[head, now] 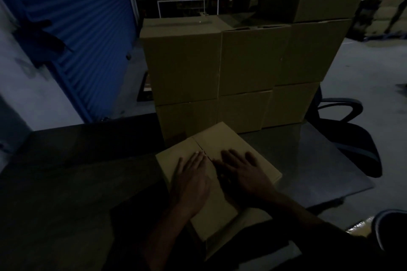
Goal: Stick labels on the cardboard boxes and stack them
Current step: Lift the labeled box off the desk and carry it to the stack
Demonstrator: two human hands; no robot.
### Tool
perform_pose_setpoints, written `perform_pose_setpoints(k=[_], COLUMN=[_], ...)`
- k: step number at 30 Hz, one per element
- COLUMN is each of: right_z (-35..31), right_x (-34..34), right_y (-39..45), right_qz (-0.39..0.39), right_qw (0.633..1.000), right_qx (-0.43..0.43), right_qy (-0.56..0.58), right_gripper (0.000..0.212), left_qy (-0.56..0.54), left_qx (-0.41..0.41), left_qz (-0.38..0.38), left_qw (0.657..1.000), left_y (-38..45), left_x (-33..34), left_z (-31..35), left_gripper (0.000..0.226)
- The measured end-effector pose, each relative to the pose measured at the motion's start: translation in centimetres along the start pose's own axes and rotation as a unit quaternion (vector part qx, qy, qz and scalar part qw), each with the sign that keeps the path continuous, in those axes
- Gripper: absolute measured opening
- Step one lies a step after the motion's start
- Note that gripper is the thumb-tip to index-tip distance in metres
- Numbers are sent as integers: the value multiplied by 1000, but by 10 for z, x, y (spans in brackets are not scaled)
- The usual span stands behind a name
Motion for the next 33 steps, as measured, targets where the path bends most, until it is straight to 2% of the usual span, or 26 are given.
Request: perform_pose_setpoints(k=[2, 5, 6, 8, 9, 11, 14, 17, 19, 21, 26, 29, 33], right_z=[-3, -12, -3, 30, 48, 71, 72, 71, 74, 78, 80, 82, 91], right_x=[0, 0, -5, -16, -20, -20, -19, -31, -47, -72, -167, -225, -294], right_y=[-6, -20, -23, -25, -27, -31, -37, -47, -54, -62, -82, -88, -86], right_qz=[18, 21, 25, 50, 59, 42, 30, 63, 85, 110, 246, 308, 370], right_qw=[1000, 999, 999, 997, 992, 975, 957, 956, 952, 931, 862, 827, 799], right_qx=[19, -44, -34, 46, 101, 180, 178, 145, 113, 95, 34, -20, -79], right_qy=[8, 21, 22, 36, 47, 122, 225, 246, 272, 336, 442, 469, 467], right_gripper=[58, 57, 57, 61, 63, 70, 75, 74, 72, 71, 66, 68, 73], left_qy=[-21, -71, -101, -174, -210, -300, -416, -491, -516, -533, -561, -582, -621], left_qx=[-9, -52, -84, -168, -220, -334, -436, -469, -466, -434, -267, -173, -74], left_qz=[11, 48, 82, 147, 159, 161, 166, 163, 172, 194, 305, 384, 389], left_qw=[1000, 995, 988, 959, 939, 879, 780, 716, 698, 700, 722, 696, 677], left_y=[2, 2, -1, -10, -16, -31, -50, -56, -53, -48, -31, -23, 0], left_x=[0, 5, 6, 7, 9, 19, 54, 52, 29, -5, -129, -206, -268], left_z=[-1, -10, -16, -26, -30, -36, -45, -39, -31, -26, -12, 1, 30], left_gripper=[88, 88, 86, 91, 100, 115, 118, 114, 99, 91, 73, 46, 50])
Point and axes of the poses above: each hand's wrist, its own y-axis towards the middle knuckle, its own x-axis out of the palm, z = x × y, the point moved 5 cm from there along y, towards the middle knuckle, and after that the axes turned 8 degrees about y, right-handed, at the moved point
